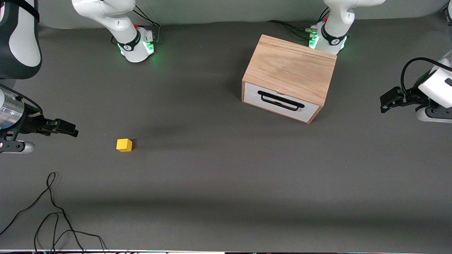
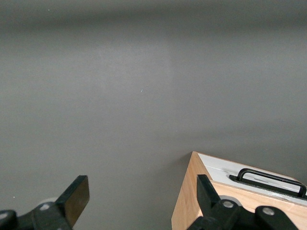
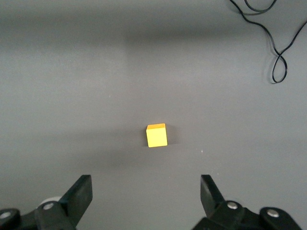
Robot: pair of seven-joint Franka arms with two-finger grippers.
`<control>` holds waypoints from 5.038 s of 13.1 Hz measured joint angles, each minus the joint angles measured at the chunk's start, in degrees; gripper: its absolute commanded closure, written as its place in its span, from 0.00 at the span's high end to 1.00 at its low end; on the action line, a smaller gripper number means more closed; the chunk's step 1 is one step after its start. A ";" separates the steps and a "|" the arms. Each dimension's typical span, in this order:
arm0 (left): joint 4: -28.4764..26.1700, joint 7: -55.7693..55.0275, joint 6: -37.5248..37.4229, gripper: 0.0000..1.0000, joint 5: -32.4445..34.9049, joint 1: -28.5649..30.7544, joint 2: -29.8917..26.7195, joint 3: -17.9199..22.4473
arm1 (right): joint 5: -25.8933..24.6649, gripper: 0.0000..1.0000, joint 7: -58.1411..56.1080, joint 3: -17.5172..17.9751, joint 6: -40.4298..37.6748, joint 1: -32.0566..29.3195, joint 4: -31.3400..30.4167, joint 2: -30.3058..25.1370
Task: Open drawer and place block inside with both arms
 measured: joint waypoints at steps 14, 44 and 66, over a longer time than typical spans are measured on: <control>-0.09 -2.63 -0.10 1.00 -0.16 0.00 -0.37 0.03 | 0.00 1.00 -1.07 -0.71 -0.24 0.35 1.89 1.80; -0.69 -96.95 -3.04 1.00 -5.42 -24.74 6.07 -0.98 | -0.68 1.00 4.02 -1.02 -1.38 4.21 4.19 1.37; -8.27 -97.59 7.14 1.00 -5.46 -28.08 22.35 -0.90 | -0.70 1.00 3.74 -0.98 -1.39 4.26 4.19 1.37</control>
